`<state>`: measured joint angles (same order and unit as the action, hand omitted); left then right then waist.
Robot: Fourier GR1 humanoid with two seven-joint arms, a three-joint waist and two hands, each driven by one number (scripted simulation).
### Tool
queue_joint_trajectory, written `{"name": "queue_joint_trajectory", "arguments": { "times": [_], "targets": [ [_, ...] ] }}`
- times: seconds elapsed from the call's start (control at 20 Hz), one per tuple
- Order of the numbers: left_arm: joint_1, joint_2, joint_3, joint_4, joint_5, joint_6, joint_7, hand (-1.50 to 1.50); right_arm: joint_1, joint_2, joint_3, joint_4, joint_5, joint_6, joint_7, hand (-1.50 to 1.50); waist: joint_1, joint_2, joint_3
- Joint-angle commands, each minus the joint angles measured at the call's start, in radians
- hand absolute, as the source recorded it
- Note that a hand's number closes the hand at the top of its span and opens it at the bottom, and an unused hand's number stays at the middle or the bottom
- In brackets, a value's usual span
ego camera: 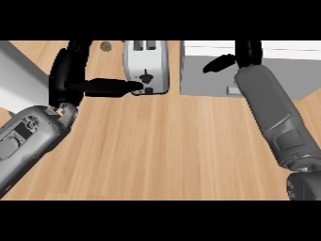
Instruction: Pick up the can, place it into the drawer and close the drawer
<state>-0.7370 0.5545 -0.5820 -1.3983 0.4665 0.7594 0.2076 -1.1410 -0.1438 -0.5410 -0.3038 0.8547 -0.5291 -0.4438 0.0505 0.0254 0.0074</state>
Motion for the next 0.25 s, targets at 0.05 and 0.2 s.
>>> {"name": "queue_joint_trajectory", "arguments": {
  "times": [0.05,0.2],
  "targets": [
    [0.045,-0.019,0.013,-0.005,-0.010,0.002,-0.024,-1.50,-0.043,0.049,-0.121,-0.028,-0.164,0.059,-0.055,-1.50,-0.008,-0.011,-0.005],
    [0.064,0.036,0.050,-0.044,-0.011,-0.026,-0.014,-1.50,-0.027,0.046,-0.138,-0.030,-0.191,0.058,-0.093,-1.50,-0.005,-0.013,-0.006]
  ]
}}
